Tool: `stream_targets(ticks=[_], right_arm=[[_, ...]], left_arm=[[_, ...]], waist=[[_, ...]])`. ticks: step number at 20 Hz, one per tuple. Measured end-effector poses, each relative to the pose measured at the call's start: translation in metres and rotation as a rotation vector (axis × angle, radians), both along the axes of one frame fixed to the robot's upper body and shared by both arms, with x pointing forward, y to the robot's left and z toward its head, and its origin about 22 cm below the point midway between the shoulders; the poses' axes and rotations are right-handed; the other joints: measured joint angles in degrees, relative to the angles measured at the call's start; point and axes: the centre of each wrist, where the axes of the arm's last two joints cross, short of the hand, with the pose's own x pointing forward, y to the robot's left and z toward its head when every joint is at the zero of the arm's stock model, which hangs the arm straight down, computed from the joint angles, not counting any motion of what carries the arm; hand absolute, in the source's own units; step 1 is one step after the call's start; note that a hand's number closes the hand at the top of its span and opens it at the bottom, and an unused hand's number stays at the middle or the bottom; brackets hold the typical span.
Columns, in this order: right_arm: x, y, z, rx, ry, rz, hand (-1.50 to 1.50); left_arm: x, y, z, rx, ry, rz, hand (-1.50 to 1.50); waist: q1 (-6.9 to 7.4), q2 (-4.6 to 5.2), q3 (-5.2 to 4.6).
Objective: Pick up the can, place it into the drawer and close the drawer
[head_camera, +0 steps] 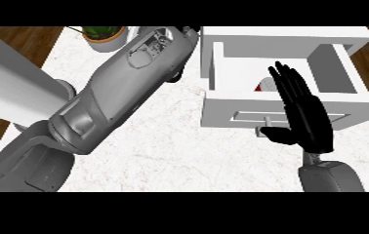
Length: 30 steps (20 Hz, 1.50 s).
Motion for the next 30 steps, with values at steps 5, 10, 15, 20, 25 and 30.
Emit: stream_targets(ticks=[5,10,15,20,25,30], right_arm=[[0.026,-0.003,-0.014,-0.032,-0.037,-0.034,-1.5],[0.052,-0.005,-0.023,-0.08,-0.068,-0.059,-1.5],[0.073,-0.009,-0.031,-0.13,-0.107,-0.096,-1.5],[0.097,-0.008,-0.031,-0.151,-0.147,-0.132,-1.5],[0.119,-0.008,-0.029,-0.149,-0.174,-0.173,-1.5],[0.142,-0.005,-0.018,-0.143,-0.177,-0.201,-1.5]], left_arm=[[-0.001,0.027,0.01,0.005,0.005,0.007,-1.5],[-0.004,0.047,0.014,0.012,0.008,0.008,-1.5],[-0.01,0.068,0.012,0.02,0.02,0.004,-1.5],[-0.017,0.081,0.008,0.021,0.032,-0.002,-1.5],[-0.026,0.095,0.007,0.023,0.042,-0.002,-1.5],[-0.035,0.107,-0.007,0.033,0.057,-0.003,-1.5]], waist=[[0.67,-0.7,-0.7],[1.11,-0.86,-1.04],[1.92,-0.99,-1.29],[2.09,-0.66,-1.16],[2.38,-0.23,-0.85],[2.76,0.51,-0.38]])
